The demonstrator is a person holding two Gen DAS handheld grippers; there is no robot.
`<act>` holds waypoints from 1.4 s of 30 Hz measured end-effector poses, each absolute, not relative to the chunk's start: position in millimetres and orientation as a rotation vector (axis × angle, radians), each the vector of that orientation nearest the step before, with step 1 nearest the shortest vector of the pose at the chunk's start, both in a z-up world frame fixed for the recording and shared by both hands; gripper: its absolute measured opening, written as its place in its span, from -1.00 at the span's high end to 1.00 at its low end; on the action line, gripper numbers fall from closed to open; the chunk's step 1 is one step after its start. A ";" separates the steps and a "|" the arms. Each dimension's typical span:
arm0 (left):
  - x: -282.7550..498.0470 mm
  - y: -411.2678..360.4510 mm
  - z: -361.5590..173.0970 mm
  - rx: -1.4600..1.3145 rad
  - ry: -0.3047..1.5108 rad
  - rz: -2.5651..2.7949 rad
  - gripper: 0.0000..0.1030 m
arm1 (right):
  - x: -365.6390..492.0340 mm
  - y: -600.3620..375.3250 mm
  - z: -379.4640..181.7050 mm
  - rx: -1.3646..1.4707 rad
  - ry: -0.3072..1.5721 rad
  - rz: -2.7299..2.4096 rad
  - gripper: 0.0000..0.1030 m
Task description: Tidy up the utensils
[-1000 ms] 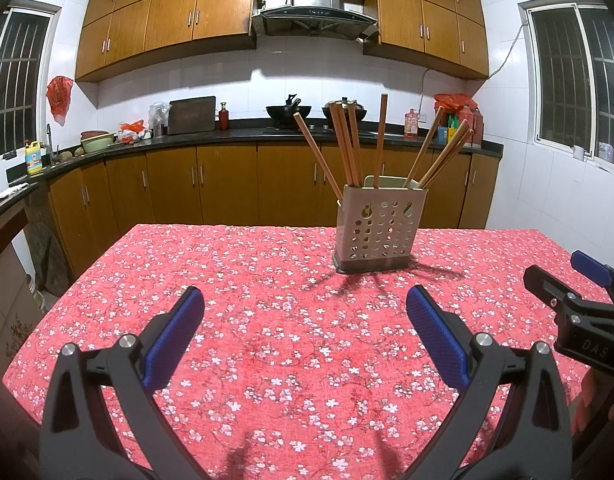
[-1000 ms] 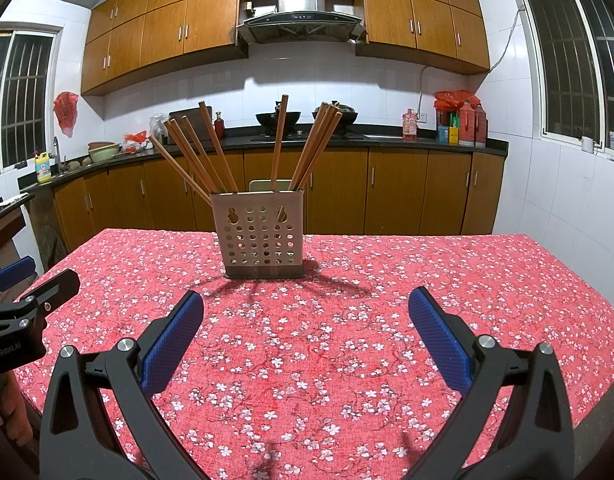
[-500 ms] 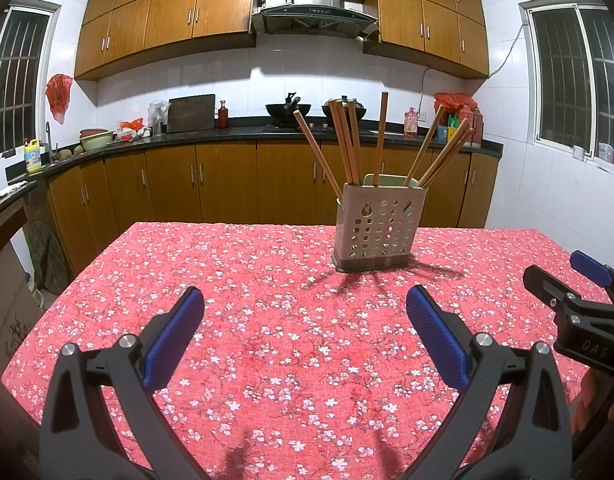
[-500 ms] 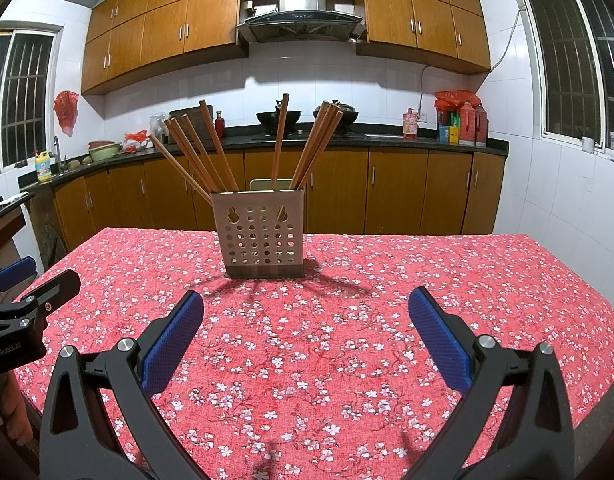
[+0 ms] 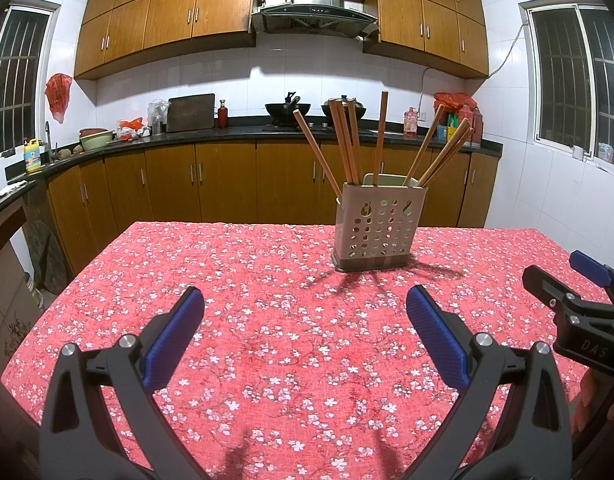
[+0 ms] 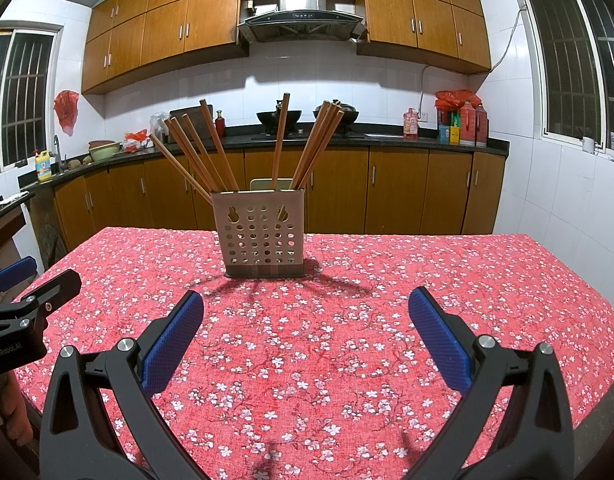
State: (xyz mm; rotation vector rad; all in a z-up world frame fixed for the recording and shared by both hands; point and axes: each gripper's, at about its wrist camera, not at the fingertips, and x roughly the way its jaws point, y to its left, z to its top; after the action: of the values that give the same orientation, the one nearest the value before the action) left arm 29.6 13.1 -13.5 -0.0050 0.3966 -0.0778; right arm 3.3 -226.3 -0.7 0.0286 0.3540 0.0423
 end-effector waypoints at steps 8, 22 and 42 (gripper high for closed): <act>29.9 13.2 -13.3 -0.004 0.397 -0.078 -0.92 | 4.3 -226.6 0.3 0.029 0.354 0.042 -0.97; 30.2 12.9 -12.9 -0.005 0.397 -0.078 -0.92 | 4.8 -227.8 0.0 0.030 0.355 0.043 -0.97; 32.0 15.6 -16.5 -0.011 0.404 -0.076 -0.92 | 2.9 -228.2 -3.5 0.029 0.358 0.045 -0.97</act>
State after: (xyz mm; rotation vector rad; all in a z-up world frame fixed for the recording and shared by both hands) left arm 32.0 15.6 -16.5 -0.0111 0.4035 -0.0765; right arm 2.9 -228.2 -3.5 0.0294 0.3580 0.0453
